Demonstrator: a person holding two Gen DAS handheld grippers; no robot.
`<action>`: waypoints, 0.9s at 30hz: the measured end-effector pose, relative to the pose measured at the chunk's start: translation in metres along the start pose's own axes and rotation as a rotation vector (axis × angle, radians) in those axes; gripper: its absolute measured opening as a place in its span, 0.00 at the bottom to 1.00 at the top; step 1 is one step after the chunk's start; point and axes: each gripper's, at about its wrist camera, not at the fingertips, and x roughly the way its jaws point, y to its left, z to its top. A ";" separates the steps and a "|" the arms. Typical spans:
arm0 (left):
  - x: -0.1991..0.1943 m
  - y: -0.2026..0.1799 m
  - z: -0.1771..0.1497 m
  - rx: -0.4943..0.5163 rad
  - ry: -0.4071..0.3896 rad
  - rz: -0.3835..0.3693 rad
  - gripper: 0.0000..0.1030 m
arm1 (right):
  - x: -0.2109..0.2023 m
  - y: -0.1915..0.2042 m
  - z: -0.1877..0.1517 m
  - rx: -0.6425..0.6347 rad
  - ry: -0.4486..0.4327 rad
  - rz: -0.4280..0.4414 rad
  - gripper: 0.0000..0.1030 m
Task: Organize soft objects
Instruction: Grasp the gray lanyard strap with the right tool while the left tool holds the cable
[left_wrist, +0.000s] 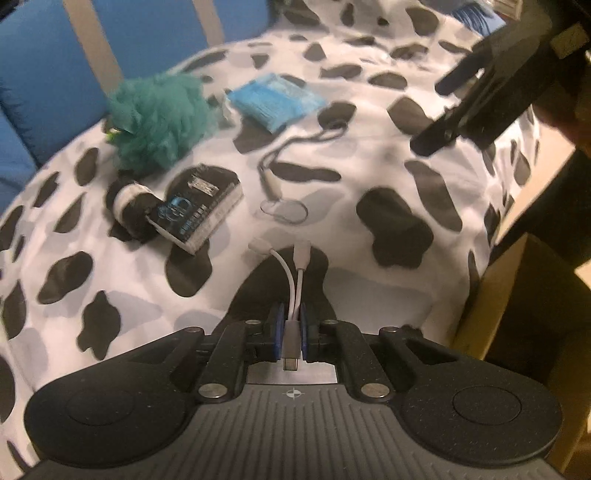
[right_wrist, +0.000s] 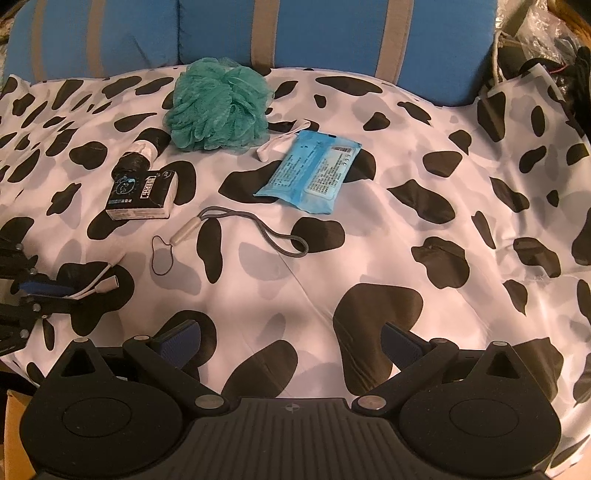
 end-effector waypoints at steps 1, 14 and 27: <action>-0.004 -0.002 0.000 -0.010 -0.008 0.018 0.09 | 0.000 0.000 0.000 -0.004 -0.005 0.002 1.00; -0.060 -0.006 -0.002 -0.342 -0.105 0.188 0.09 | 0.005 0.016 0.008 -0.082 -0.088 0.077 1.00; -0.073 0.017 -0.002 -0.448 -0.169 0.246 0.09 | 0.042 0.036 0.040 -0.177 -0.097 0.115 0.99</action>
